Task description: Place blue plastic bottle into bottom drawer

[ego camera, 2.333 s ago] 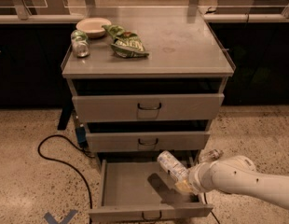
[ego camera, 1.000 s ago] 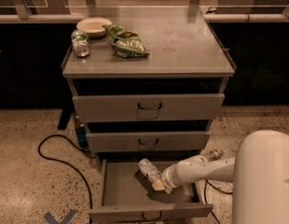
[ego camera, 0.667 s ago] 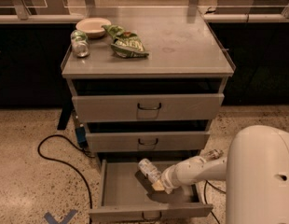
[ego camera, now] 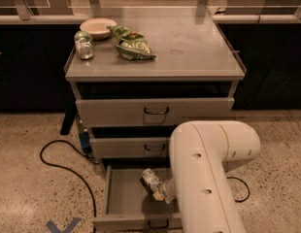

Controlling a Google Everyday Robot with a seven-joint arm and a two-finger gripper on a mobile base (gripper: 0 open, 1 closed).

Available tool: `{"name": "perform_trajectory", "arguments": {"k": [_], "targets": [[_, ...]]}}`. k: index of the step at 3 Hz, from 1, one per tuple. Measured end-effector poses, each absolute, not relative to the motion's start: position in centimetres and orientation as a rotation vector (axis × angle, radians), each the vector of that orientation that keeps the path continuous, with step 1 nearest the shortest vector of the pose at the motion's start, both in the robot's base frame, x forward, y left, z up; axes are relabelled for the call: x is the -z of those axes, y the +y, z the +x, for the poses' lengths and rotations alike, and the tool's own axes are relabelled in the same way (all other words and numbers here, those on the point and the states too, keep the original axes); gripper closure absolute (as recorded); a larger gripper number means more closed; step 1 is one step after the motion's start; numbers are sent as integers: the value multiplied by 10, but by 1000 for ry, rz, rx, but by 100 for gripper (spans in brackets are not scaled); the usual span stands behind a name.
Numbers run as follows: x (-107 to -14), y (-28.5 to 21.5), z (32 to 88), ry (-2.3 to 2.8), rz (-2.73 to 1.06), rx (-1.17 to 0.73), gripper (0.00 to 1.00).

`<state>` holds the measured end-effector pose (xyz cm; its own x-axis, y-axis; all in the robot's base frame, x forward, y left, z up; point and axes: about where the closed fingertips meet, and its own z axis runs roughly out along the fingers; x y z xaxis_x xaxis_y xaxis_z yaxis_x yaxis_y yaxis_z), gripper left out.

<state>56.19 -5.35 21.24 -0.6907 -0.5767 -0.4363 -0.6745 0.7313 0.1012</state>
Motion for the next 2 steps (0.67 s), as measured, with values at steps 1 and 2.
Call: {"name": "perform_trajectory", "arguments": {"k": [1, 2], "targets": [[-213, -54, 562, 2557, -964, -358, 100], [-204, -51, 563, 2575, -968, -364, 100]]}}
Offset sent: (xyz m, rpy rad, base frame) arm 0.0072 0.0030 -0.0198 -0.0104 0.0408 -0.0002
